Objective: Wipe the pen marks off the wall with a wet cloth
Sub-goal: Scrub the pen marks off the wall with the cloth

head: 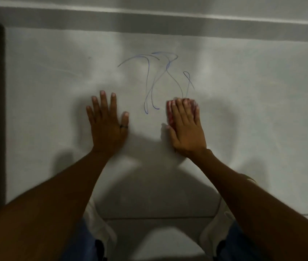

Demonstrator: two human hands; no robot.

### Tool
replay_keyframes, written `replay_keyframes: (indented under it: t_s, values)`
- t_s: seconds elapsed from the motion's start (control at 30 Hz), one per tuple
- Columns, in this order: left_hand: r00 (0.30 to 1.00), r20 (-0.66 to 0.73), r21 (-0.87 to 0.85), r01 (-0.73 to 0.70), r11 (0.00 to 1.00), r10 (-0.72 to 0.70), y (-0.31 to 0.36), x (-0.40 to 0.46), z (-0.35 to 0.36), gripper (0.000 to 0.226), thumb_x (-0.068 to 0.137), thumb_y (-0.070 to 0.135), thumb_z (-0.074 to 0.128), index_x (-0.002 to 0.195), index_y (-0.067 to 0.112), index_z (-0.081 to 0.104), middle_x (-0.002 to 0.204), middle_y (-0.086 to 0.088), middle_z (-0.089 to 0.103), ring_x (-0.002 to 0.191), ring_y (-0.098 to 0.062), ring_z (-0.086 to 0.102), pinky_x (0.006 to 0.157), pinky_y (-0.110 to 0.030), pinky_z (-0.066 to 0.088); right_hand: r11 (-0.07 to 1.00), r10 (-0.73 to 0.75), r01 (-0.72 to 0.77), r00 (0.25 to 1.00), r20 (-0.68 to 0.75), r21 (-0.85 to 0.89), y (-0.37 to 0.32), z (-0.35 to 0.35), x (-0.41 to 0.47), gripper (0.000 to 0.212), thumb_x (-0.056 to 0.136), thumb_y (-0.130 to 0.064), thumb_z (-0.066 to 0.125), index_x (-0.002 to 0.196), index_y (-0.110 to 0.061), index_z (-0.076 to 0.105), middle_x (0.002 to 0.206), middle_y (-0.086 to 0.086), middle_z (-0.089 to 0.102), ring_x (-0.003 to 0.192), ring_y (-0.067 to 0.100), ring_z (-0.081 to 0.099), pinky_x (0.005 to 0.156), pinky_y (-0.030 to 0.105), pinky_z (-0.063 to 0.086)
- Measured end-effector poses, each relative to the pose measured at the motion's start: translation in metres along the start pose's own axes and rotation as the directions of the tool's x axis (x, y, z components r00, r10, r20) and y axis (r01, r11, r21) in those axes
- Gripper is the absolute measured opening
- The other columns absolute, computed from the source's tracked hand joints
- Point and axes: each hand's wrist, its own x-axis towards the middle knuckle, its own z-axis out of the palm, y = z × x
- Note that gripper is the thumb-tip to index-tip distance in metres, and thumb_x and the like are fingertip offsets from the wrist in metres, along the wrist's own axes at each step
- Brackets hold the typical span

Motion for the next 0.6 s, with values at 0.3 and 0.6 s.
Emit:
replay_keyframes:
  t_s: [0.3,0.6]
  values:
    - [0.973,-0.229,0.052,-0.027,0.998,0.038,-0.012,0.004,0.031,0.072,0.109,0.056,0.035,0.172,0.024,0.025,0.181,-0.014,0.021,0.167,-0.039,0.018,0.135,-0.060,0.013,0.967,0.230,-0.250,0.939,-0.257,-0.049,0.039,-0.006,0.046,0.071,0.108,-0.051,0.025,0.169,-0.015,0.015,0.178,0.014,0.017,0.166,0.035,0.009,0.135,0.061,0.006]
    - [0.963,-0.261,0.016,-0.056,0.998,0.058,-0.011,-0.001,0.032,0.072,0.109,0.054,0.038,0.171,0.020,0.028,0.179,-0.016,0.024,0.166,-0.043,0.020,0.133,-0.061,0.014,0.986,-0.042,0.013,0.984,-0.172,-0.164,0.022,-0.013,0.063,0.074,0.107,-0.050,0.031,0.168,-0.012,0.018,0.177,0.016,0.021,0.166,0.035,0.012,0.135,0.060,0.009]
